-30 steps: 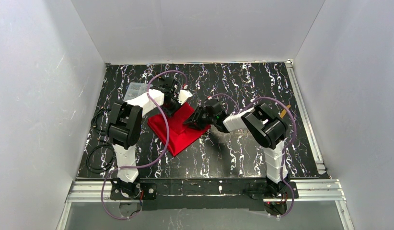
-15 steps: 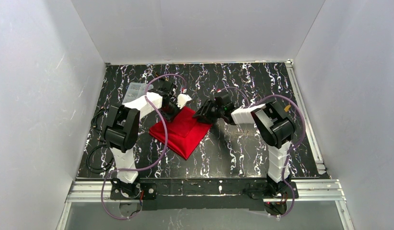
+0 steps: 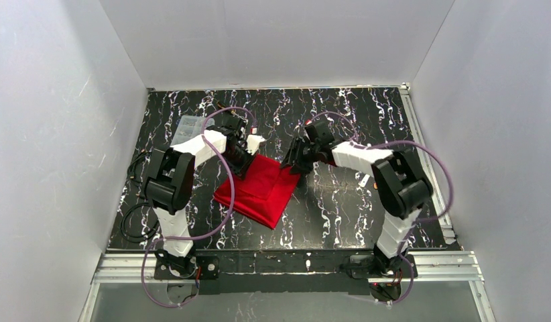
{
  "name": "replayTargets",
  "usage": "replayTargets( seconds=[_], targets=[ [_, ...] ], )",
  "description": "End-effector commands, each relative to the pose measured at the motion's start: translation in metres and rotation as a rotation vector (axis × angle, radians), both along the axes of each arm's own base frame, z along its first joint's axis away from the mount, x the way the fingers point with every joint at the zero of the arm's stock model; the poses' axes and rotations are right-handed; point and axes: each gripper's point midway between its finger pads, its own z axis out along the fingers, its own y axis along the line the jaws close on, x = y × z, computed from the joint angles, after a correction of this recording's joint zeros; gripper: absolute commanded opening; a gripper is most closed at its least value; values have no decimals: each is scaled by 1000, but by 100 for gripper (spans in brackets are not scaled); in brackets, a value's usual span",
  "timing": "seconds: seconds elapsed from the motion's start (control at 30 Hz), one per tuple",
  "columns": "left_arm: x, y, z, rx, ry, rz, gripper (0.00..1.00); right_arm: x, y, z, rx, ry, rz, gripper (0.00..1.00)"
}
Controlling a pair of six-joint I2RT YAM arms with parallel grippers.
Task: Fold the napkin into a case and place the utensils inside
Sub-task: Fold the top corner of the square-folded napkin at the center of the board.
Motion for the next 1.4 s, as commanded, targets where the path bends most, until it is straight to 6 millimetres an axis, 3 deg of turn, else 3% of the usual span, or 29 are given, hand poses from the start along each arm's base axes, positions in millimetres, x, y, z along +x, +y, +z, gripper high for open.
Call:
replayTargets(
  seconds=[0.0, 0.1, 0.33, 0.53, 0.7, 0.83, 0.93, 1.03, 1.13, 1.37],
  targets=[
    [-22, 0, 5, -16, 82, 57, 11, -40, 2, 33, -13, -46, 36, 55],
    [-23, -2, 5, -23, 91, 68, 11, -61, -10, 2, -37, 38, 24, 52],
    [-32, 2, 5, -17, 97, 68, 11, -40, -29, -33, -127, 63, 49, 47],
    [-33, -1, 9, -35, 100, 67, 11, -2, -50, -36, -150, 44, 2, 43],
    [-21, -10, 16, -55, 87, 73, 11, 16, -41, -14, -120, -9, 26, 43],
    [-20, -12, 19, -67, 85, 70, 11, 6, -39, 20, -68, -52, 19, 51],
    [-24, -12, 16, -66, 94, 71, 11, -18, -20, 39, 23, -50, 17, 55],
    [-26, -11, 13, -65, 97, 68, 11, -45, -6, 33, 79, 2, 27, 57],
    [-27, -10, 12, -67, 99, 64, 11, -62, -6, 14, 90, 60, 19, 57],
    [-28, -8, 6, -53, 107, 50, 11, -62, 13, 10, 157, 82, 31, 57]
  ],
)
